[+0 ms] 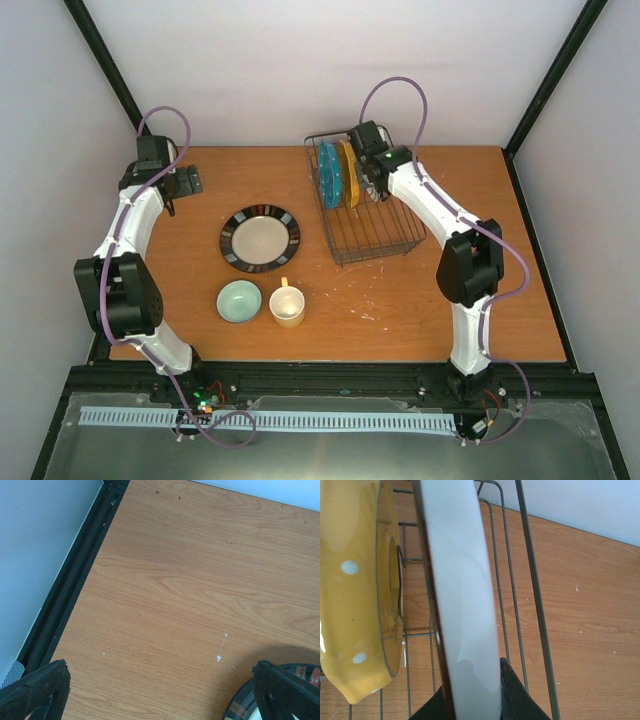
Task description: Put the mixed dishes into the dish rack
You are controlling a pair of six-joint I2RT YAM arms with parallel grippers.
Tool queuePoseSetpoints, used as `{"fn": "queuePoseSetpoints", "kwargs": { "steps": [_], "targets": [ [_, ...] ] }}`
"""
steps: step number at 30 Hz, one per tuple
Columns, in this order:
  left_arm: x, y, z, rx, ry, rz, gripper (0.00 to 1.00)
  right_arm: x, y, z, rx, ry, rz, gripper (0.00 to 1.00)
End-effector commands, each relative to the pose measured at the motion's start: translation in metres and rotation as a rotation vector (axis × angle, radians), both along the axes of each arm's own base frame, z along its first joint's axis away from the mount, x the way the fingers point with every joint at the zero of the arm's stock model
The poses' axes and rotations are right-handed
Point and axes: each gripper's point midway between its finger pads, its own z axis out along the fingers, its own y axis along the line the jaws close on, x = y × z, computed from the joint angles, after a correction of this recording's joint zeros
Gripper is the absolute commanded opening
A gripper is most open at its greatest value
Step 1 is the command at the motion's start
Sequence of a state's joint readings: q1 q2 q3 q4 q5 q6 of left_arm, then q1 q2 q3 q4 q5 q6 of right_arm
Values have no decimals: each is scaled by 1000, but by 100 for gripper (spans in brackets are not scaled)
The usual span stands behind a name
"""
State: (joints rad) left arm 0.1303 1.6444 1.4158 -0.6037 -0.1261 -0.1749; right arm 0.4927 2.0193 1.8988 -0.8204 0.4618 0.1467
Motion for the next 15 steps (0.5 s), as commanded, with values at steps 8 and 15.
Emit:
{"fn": "queuePoseSetpoints", "kwargs": {
  "steps": [8, 15],
  "targets": [
    [2, -3, 19, 33, -14, -29, 100, -7, 12, -79, -43, 245, 37, 3],
    [7, -4, 19, 27, -14, -36, 100, -15, -5, -86, -126, 265, 5, 3]
  ]
}}
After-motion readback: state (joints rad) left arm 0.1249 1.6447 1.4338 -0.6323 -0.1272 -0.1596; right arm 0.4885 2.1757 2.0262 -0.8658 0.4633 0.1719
